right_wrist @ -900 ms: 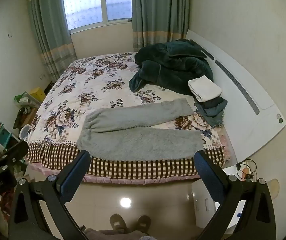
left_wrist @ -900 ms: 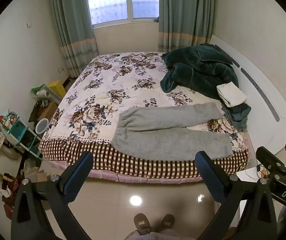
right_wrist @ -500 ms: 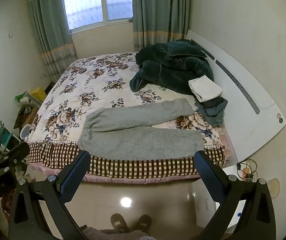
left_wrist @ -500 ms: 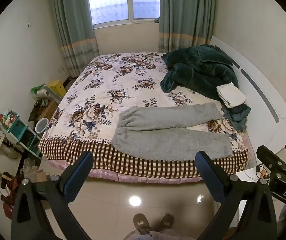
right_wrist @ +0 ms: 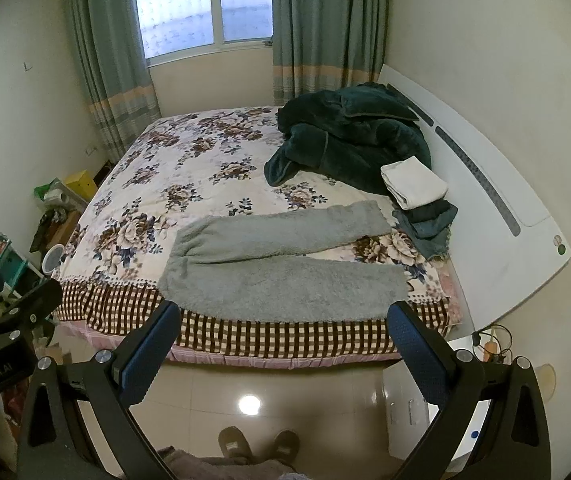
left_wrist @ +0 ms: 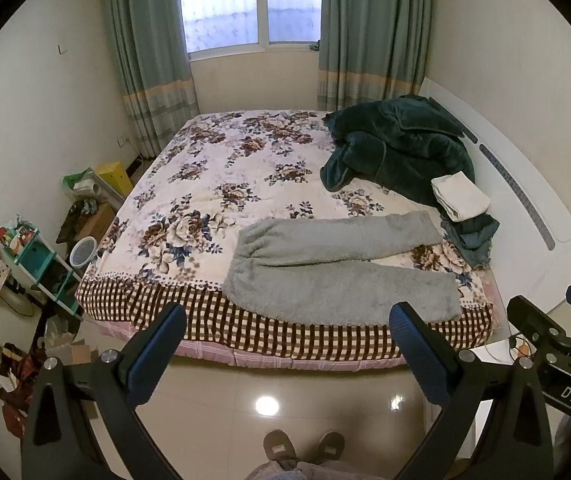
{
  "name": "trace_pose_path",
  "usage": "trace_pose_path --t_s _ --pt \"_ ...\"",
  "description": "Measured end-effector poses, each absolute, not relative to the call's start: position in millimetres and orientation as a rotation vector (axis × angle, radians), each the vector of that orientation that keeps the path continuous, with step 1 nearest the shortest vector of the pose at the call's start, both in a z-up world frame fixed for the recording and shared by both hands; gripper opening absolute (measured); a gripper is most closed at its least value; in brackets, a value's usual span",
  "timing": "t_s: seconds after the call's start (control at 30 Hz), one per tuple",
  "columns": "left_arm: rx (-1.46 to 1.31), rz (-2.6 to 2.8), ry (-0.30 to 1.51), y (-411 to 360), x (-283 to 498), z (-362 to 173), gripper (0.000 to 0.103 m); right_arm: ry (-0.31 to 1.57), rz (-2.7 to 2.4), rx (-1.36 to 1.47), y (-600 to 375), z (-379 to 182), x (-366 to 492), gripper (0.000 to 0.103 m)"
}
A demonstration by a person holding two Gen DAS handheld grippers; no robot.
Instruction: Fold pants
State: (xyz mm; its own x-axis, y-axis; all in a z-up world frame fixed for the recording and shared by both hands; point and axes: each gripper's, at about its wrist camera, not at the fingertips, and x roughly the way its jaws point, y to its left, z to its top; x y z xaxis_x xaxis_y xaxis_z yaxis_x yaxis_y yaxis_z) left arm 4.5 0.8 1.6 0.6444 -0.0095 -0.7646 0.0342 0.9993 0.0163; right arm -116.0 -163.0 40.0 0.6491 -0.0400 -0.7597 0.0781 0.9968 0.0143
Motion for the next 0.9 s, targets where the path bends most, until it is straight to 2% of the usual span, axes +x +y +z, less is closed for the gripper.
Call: trace_pose_path --t_s 0.9 --pt "0.026 -0.028 0.856 4.8 4.5 11.4 0.103 0.853 -0.066 0.042 -152.3 47.0 -123.0 0.103"
